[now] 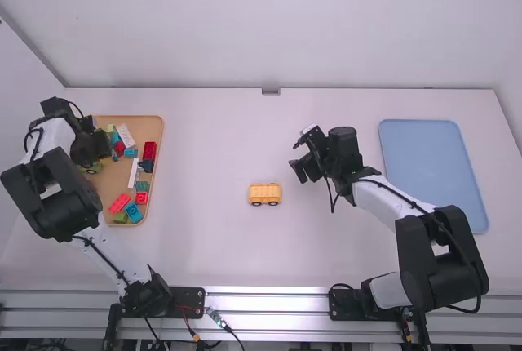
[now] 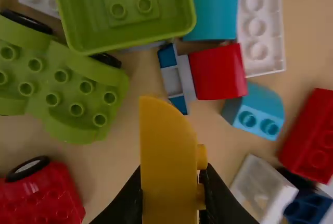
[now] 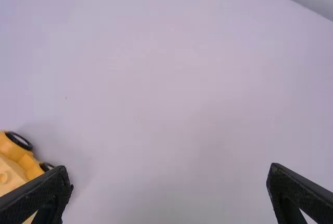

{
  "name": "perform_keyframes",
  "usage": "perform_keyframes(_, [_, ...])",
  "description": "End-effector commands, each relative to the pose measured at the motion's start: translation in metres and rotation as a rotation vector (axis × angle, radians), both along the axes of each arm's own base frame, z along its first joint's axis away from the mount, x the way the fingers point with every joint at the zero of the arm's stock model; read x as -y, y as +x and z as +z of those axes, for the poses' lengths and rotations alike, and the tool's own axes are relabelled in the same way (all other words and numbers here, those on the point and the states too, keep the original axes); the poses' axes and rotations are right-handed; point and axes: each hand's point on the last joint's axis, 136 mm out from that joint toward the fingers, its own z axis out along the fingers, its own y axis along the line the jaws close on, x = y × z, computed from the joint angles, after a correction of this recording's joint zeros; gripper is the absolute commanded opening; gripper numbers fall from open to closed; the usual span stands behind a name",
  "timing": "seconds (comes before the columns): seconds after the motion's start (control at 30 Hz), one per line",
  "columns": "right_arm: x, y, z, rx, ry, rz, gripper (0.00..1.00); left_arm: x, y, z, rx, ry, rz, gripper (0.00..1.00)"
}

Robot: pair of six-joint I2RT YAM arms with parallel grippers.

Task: Assemble lego blocks to make yellow taxi

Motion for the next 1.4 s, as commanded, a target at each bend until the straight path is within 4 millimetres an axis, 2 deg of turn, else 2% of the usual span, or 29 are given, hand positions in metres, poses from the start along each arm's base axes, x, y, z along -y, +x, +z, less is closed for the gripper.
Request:
perform_keyframes(0.0, [-0.012, 0.009, 0.024, 0.043, 0.047, 0.038, 0.99, 0.013, 0.014, 0.012, 0.052, -0.033, -0.078, 0.02])
perform_keyframes(0.2, [-0.013, 0.012, 0.031, 0.057, 0.059, 0.043, 0.99, 0.023, 0.017, 0.033, 0.089, 0.065, -0.047, 0.02])
perform_keyframes(0.3, [-0.018, 0.010, 0.030, 0.056, 0.058, 0.055, 0.99, 0.044, 0.016, 0.049, 0.127, 0.131, -0.066, 0.02])
perform_keyframes(0.47, [-0.019, 0.010, 0.031, 0.060, 0.060, 0.059, 0.99, 0.114, 0.005, 0.066, 0.192, 0.143, -0.191, 0.02])
perform_keyframes(0.57, [-0.027, 0.008, 0.033, 0.095, 0.037, 0.105, 0.99, 0.170, -0.010, 0.065, 0.205, 0.107, -0.308, 0.02])
perform_keyframes(0.6, [-0.027, 0.008, 0.033, 0.095, 0.037, 0.105, 0.99, 0.170, -0.010, 0.065, 0.205, 0.107, -0.308, 0.02])
perform_keyframes(0.7, [-0.040, 0.001, 0.039, 0.151, 0.028, 0.225, 0.99, 0.220, -0.030, 0.068, 0.213, 0.036, -0.435, 0.02])
perform_keyframes(0.8, [-0.051, -0.003, 0.046, 0.183, 0.051, 0.286, 0.99, 0.242, -0.038, 0.073, 0.233, 0.011, -0.493, 0.02])
perform_keyframes(0.83, [-0.056, -0.005, 0.052, 0.201, 0.076, 0.312, 0.99, 0.259, -0.042, 0.079, 0.263, -0.030, -0.540, 0.02])
perform_keyframes(0.87, [-0.056, -0.005, 0.052, 0.202, 0.078, 0.314, 0.99, 0.261, -0.042, 0.079, 0.267, -0.036, -0.545, 0.02])
perform_keyframes(0.97, [-0.069, -0.019, 0.060, 0.274, 0.088, 0.473, 0.99, 0.302, -0.055, 0.094, 0.340, -0.162, -0.698, 0.02])
perform_keyframes(1.0, [-0.072, -0.023, 0.061, 0.285, 0.092, 0.510, 0.99, 0.310, -0.059, 0.097, 0.353, -0.186, -0.741, 0.02])
perform_keyframes(1.03, [-0.079, -0.033, 0.064, 0.317, 0.104, 0.594, 0.99, 0.330, -0.070, 0.105, 0.386, -0.250, -0.858, 0.02])
perform_keyframes(1.1, [-0.086, -0.045, 0.071, 0.364, 0.133, 0.690, 0.99, 0.351, -0.082, 0.116, 0.428, -0.348, -0.950, 0.02])
perform_keyframes(1.37, [-0.101, -0.072, 0.102, 0.569, 0.224, 0.929, 0.99, 0.375, -0.099, 0.127, 0.446, -0.544, -0.991, 0.02])
